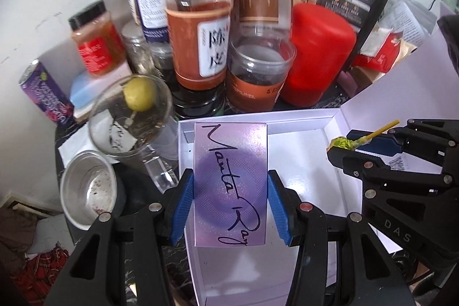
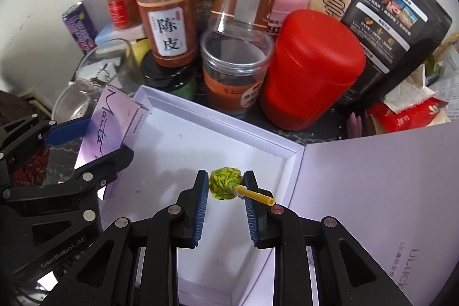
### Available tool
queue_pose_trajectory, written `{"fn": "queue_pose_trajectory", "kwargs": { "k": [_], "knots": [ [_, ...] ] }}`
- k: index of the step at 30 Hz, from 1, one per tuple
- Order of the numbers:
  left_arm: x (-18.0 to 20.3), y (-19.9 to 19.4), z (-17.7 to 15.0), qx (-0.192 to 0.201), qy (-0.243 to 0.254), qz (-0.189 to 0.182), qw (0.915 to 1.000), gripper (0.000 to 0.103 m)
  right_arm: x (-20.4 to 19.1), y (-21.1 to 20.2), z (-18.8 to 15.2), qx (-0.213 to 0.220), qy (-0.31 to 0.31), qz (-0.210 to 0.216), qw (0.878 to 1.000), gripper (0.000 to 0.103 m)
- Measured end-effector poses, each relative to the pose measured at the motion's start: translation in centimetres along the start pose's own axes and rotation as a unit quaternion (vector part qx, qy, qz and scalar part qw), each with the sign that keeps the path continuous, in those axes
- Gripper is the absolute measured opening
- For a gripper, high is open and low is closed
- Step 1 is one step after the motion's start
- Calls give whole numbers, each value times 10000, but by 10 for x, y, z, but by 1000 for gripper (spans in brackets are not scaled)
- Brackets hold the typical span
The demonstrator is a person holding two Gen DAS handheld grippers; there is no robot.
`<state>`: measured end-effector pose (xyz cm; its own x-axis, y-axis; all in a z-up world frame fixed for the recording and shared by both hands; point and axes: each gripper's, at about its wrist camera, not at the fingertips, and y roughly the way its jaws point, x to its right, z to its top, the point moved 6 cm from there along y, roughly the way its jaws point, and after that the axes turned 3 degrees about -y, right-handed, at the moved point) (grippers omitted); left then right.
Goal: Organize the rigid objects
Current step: 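Lower both items into the white box and open both grippers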
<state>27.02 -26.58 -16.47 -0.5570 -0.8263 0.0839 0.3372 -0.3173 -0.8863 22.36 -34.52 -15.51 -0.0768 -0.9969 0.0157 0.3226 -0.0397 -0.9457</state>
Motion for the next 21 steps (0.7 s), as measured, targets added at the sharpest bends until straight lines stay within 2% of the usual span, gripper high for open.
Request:
{"fn": "queue_pose_trajectory", "kwargs": {
  "k": [11, 21],
  "knots": [
    [1, 42, -2, -318, 56, 50, 9995, 50, 8, 39, -7, -339, 197, -71, 9992, 25],
    [1, 63, -3, -609, -38, 118, 9981, 50, 10, 58, -7, -498, 317, -135, 9982, 26]
  ]
}}
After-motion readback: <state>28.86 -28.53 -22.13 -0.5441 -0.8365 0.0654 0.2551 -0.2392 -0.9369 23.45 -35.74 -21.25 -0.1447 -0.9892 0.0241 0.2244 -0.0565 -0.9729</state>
